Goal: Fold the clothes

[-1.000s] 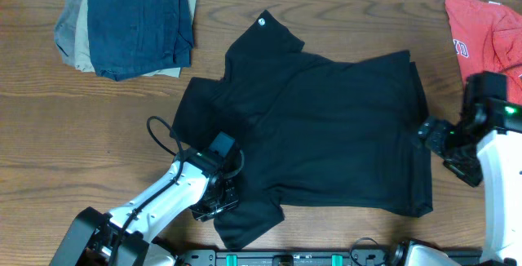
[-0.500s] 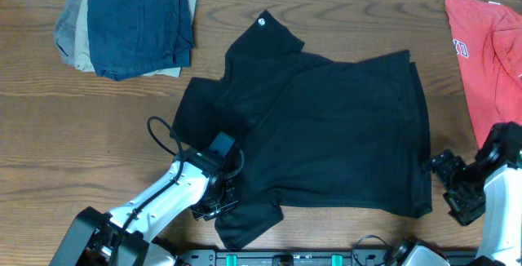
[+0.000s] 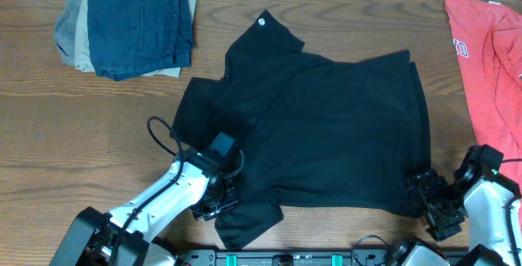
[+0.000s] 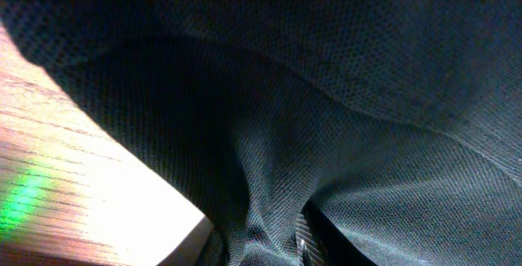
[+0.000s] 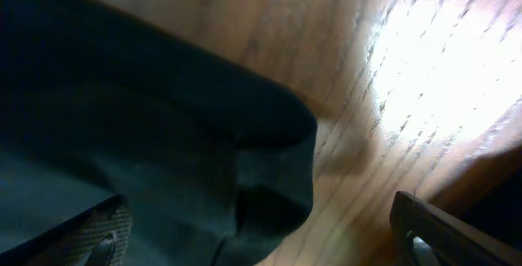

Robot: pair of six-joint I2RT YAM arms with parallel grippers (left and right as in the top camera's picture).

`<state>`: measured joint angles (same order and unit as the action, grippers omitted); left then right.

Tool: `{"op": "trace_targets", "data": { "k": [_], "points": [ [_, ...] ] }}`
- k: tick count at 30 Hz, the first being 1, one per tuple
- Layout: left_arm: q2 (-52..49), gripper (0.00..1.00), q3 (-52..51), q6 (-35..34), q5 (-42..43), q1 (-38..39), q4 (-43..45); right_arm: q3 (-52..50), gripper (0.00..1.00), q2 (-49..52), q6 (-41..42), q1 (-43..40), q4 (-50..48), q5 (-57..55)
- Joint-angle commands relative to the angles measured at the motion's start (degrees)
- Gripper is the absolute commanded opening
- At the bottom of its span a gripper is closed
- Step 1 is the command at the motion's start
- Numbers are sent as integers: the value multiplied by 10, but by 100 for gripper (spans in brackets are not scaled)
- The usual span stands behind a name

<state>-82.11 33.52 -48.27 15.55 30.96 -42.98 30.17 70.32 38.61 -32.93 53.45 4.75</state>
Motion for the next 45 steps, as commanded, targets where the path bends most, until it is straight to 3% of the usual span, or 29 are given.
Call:
{"op": "trace_targets", "data": {
  "k": [1, 12, 13, 16, 24, 28, 32, 34, 45],
  "points": [
    [-32, 28, -35, -1, -31, 3, 20, -23, 99, -7, 28, -5, -17, 2],
    [-32, 28, -35, -1, -30, 3, 22, -70, 91, -7, 51, -5, -116, 2],
    [-32, 28, -35, -1, -30, 3, 22, -70, 87, -7, 51, -5, -119, 2],
    [-32, 28, -35, -1, -30, 3, 22, -70, 62, -7, 51, -5, -119, 3],
    [-32, 28, -34, -1, -27, 3, 22, -70, 47, -7, 51, -5, -104, 27],
    [-31, 6, -28, 5, -27, 3, 15, -70, 27, -7, 51, -5, -103, 37],
    [-20, 6, -1, 6, -27, 3, -20, -68, 13, -7, 56, -5, -101, 42],
    [-3, 6, 16, 18, -28, 7, -39, -62, 1, -7, 55, -5, -94, 42],
    [144, 6, 79, 0, -49, 64, -110, 40, 1, -7, 55, -5, 12, -4]
  ]
}}
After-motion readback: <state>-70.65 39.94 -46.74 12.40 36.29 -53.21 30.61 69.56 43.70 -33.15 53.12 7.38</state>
